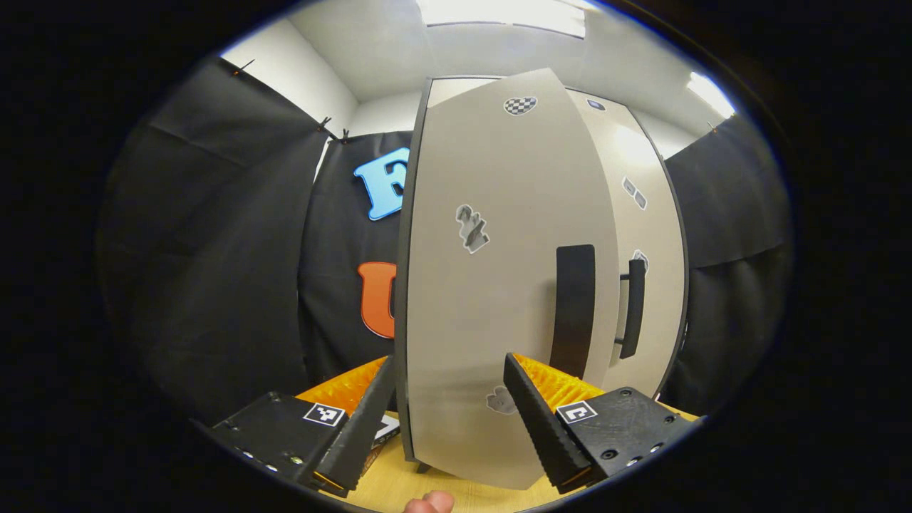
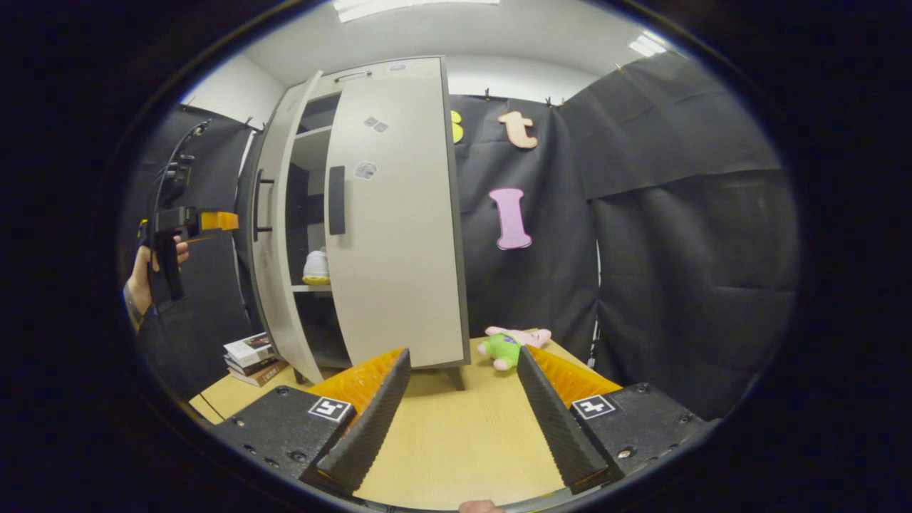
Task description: Grab one shoe with the right hand and put it into the shoe cabinet, grab the other shoe with the left hand and put it into the shoe cabinet; then close the right door with the right hand and the left door with the left hand.
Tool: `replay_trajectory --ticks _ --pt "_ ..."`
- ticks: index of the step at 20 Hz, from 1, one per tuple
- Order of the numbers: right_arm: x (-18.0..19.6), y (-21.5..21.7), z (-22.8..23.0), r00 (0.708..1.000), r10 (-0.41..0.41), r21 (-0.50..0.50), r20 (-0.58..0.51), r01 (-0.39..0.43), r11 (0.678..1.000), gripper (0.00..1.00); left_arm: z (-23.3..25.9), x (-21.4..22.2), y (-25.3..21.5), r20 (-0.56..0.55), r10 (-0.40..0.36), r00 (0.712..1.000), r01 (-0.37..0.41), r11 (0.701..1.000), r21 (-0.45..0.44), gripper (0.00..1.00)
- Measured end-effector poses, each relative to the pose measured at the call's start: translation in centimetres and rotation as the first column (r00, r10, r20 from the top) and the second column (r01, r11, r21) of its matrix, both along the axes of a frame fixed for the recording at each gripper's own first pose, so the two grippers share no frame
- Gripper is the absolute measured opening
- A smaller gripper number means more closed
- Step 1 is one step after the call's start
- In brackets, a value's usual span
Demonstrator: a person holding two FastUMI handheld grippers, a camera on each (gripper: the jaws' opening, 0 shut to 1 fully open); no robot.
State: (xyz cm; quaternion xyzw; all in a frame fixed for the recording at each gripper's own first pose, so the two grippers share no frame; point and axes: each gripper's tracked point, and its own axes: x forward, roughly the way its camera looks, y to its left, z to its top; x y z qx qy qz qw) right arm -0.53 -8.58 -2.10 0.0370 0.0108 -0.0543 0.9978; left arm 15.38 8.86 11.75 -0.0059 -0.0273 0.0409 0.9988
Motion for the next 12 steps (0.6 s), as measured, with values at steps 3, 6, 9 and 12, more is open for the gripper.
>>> replay_trajectory --ticks 3,6,9,12 --pt "0.2 0.2 0.1 1.000 0.004 0.002 0.002 -0.004 1.000 0.93 -0.5 -2.9 -0.5 0.004 -0.007 1.000 0.006 1.000 0.010 0.91" --pt "0.3 1.1 0.3 1.000 0.023 -0.004 0.006 -0.023 1.000 0.98 -2.7 -6.1 -2.0 -0.022 -0.026 0.999 0.027 0.999 0.021 0.91" --pt "0.5 2.8 0.5 0.998 0.054 -0.011 0.008 -0.054 0.998 0.98 -5.7 -9.1 -4.6 -0.060 -0.063 0.996 0.063 0.998 0.003 0.91" --pt "0.4 4.5 0.7 0.996 0.084 -0.025 0.018 -0.083 0.996 0.98 -8.9 -11.8 -8.0 -0.083 -0.136 0.987 0.133 0.990 -0.046 0.91"
